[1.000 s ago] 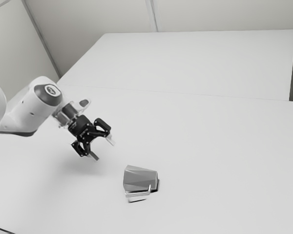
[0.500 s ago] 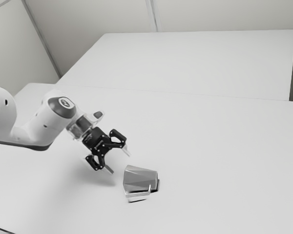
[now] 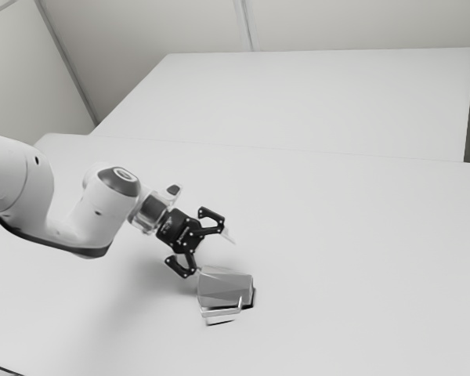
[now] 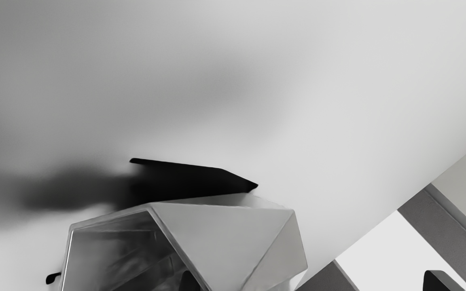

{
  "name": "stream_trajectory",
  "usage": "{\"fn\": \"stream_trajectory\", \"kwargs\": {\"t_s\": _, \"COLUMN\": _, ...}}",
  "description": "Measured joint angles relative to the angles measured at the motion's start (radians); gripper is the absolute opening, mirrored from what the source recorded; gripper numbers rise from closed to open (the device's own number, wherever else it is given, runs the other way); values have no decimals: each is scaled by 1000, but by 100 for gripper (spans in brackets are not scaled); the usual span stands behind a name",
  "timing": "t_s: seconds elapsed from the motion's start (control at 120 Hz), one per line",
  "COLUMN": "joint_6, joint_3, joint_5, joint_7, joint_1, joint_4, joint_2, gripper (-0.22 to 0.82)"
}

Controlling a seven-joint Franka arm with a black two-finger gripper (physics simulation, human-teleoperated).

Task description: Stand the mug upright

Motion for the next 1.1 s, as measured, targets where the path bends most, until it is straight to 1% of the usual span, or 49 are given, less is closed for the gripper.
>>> {"fn": "stream_trajectory", "kwargs": {"t_s": 0.033, "joint_6": 3, "joint_3": -4, "joint_5": -6, "joint_7": -3, "joint_1": 1, "joint_4": 0, "joint_2": 3, "gripper": 59}}
{"fn": "stream_trajectory", "kwargs": {"t_s": 0.067, "joint_6": 7, "joint_3": -10, "joint_5": -11, "joint_7": -5, "joint_1": 0, "joint_4": 0, "joint_2": 5, "gripper": 56}}
{"fn": "stream_trajectory", "kwargs": {"t_s": 0.192, "joint_6": 16, "joint_3": -17, "joint_5": -4, "joint_7": -16, "joint_1": -4, "joint_4": 0, "joint_2": 6, "gripper": 24}}
{"fn": "stream_trajectory", "kwargs": {"t_s": 0.258, "joint_6": 19, "joint_3": -17, "joint_5": 5, "joint_7": -22, "joint_1": -3, "joint_4": 1, "joint_2": 5, "gripper": 10}}
{"fn": "stream_trajectory", "kwargs": {"t_s": 0.325, "joint_6": 21, "joint_3": -17, "joint_5": 17, "joint_7": -27, "joint_1": -3, "joint_4": 3, "joint_2": 3, "gripper": 1}}
{"fn": "stream_trajectory", "kwargs": {"t_s": 0.4, "joint_6": 23, "joint_3": -17, "joint_5": 27, "joint_7": -33, "joint_1": -3, "joint_4": 8, "joint_2": -3, "gripper": -6}}
{"fn": "stream_trajectory", "kwargs": {"t_s": 0.508, "joint_6": 25, "joint_3": -18, "joint_5": 38, "joint_7": -42, "joint_1": -3, "joint_4": 14, "joint_2": -7, "gripper": -11}}
{"fn": "stream_trajectory", "kwargs": {"t_s": 0.658, "joint_6": 29, "joint_3": -19, "joint_5": 63, "joint_7": -59, "joint_1": -3, "joint_4": 17, "joint_2": -8, "gripper": -15}}
{"fn": "stream_trajectory", "kwargs": {"t_s": 0.725, "joint_6": 31, "joint_3": -21, "joint_5": 108, "joint_7": -67, "joint_1": -3, "joint_4": 23, "joint_2": -27, "gripper": -16}}
{"fn": "stream_trajectory", "kwargs": {"t_s": 0.917, "joint_6": 66, "joint_3": -46, "joint_5": 481, "joint_7": -95, "joint_1": -18, "joint_4": 50, "joint_2": -160, "gripper": -17}}
{"fn": "stream_trajectory", "kwargs": {"t_s": 1.1, "joint_6": 114, "joint_3": -62, "joint_5": 770, "joint_7": -116, "joint_1": -50, "joint_4": 54, "joint_2": -185, "gripper": -17}}
